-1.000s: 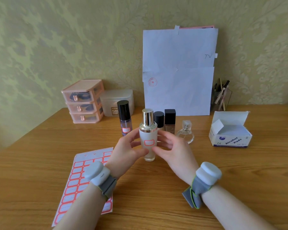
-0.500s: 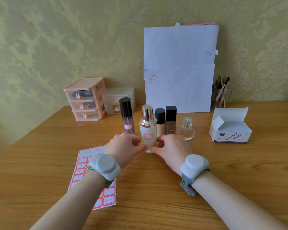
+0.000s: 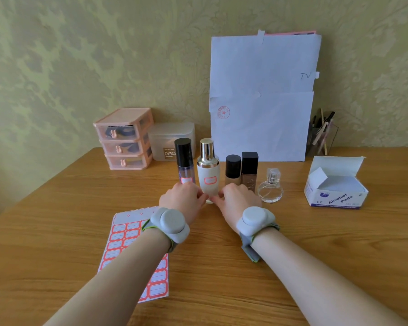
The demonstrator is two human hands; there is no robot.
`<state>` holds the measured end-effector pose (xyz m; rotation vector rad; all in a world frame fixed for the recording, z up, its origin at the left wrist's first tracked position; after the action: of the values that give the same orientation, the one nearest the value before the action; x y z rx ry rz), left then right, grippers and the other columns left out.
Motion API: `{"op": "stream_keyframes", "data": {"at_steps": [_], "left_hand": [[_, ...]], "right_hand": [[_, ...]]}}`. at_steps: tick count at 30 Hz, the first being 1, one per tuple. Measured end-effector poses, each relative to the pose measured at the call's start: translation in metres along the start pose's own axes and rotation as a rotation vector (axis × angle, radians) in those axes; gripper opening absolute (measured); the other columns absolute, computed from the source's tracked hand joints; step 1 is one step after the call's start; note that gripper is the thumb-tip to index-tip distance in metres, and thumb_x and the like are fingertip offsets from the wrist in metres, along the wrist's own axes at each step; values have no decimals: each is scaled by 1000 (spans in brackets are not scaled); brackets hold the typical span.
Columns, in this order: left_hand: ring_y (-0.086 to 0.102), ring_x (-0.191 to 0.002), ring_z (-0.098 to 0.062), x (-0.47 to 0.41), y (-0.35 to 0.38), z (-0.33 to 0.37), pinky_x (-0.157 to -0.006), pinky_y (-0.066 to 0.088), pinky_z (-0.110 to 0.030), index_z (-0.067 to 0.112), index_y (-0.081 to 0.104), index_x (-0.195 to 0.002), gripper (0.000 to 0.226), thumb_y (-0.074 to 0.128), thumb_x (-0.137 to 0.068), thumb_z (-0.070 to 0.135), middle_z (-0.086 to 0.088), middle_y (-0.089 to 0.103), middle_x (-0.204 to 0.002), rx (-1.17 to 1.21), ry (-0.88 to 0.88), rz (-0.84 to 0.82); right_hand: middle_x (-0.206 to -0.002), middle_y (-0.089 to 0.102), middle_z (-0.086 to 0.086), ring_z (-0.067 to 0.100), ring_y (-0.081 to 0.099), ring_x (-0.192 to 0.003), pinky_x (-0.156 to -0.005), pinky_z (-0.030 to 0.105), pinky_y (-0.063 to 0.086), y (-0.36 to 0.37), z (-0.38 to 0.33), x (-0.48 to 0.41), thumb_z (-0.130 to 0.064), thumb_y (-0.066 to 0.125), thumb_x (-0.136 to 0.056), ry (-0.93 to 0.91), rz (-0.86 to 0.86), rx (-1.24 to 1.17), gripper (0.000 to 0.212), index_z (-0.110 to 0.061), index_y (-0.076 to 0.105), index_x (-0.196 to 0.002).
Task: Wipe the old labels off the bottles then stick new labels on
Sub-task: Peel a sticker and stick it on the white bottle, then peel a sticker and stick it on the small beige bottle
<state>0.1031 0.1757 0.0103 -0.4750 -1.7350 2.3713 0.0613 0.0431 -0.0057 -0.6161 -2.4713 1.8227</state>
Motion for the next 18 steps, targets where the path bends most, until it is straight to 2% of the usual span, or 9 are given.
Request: {"op": "stream_keyframes", "data": {"at_steps": [4,8,11,15,18], "left_hand": [[64,-85,-24,-1,0,1,-68,50,-33,27,73,-86,26,55,-98,41,0,68,-94,0,19,-20],[66,-87,-20,5,-9,-13,-76,58,-39,31,74,-83,24,56,-96,39,6,72,-90,74,51,-20],[67,-88,-18,10,-22,-37,-82,58,-40,34,74,-80,20,60,-94,36,10,74,-86,147,41,6],[67,-95,-16,22,-30,-80,-86,58,-37,33,76,-105,20,57,-98,31,10,75,-101,191,-66,88],[63,-108,-19,30,-30,-108,-91,55,-38,29,72,-118,27,52,-101,28,6,73,-115,206,-124,169]], "right_hand": [[-85,66,2,24,58,-71,-60,28,40,2,-2,-2,-54,50,-97,-1,17,6,39,-22,68,-86],[-81,67,0,25,62,-72,-58,28,40,1,3,5,-46,49,-97,6,22,-33,33,-23,70,-85],[-85,70,-3,23,66,-77,-60,28,47,-3,-2,15,-42,53,-96,-34,32,-102,26,-28,74,-92],[-96,72,-7,19,66,-90,-71,33,55,1,-27,31,-39,63,-90,-124,9,-284,16,-31,75,-98],[-92,69,-11,13,63,-88,-70,30,51,9,-47,40,-44,67,-87,-246,-56,-349,27,-29,74,-108]]}}
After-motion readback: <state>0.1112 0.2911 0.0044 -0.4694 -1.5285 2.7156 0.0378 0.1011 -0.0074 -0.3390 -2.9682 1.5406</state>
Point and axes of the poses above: each hand's wrist, its own x-axis away from the middle knuckle, its own y-axis out of the palm, z = x × y, the point moved 1 cm from there along -x, towards the middle knuckle
